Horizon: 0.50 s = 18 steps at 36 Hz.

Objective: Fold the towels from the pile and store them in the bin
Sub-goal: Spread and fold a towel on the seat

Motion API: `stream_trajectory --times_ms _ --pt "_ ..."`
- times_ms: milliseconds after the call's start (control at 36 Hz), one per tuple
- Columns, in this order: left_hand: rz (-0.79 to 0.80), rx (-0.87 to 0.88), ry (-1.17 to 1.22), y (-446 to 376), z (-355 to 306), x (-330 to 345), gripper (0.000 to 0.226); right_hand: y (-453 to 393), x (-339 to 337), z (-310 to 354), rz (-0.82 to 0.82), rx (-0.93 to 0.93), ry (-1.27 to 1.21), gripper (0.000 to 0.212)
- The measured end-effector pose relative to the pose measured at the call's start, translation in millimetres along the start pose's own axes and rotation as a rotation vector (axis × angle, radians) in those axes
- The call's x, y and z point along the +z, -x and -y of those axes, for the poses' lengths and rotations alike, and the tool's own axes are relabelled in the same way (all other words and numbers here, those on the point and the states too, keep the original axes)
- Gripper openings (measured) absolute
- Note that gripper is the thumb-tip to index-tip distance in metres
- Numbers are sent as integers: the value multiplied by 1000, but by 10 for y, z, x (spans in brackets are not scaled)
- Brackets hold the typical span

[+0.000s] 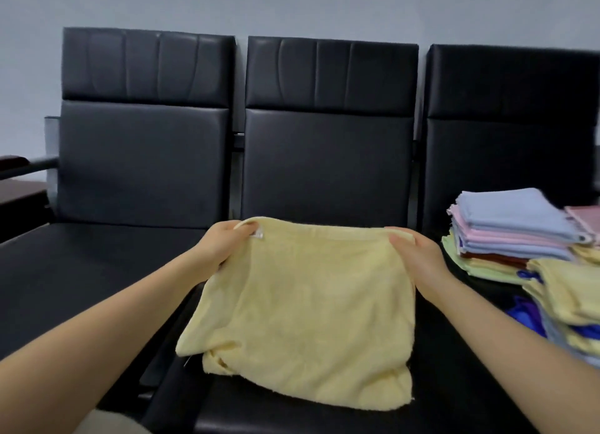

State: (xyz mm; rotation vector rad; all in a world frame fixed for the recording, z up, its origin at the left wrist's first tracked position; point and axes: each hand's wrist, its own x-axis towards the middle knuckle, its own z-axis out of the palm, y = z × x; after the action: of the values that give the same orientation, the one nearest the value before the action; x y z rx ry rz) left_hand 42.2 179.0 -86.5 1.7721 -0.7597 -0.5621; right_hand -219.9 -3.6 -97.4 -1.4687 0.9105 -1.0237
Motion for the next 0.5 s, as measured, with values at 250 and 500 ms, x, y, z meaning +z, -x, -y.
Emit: stream_trajectory --times_ms 250,500 --pt "-74 280 192 584 -1250 -414 35 165 -138 1382 -15 -197 -207 21" --pt "-60 366 255 944 -1618 -634 25 503 -322 1900 -9 -234 -254 15"
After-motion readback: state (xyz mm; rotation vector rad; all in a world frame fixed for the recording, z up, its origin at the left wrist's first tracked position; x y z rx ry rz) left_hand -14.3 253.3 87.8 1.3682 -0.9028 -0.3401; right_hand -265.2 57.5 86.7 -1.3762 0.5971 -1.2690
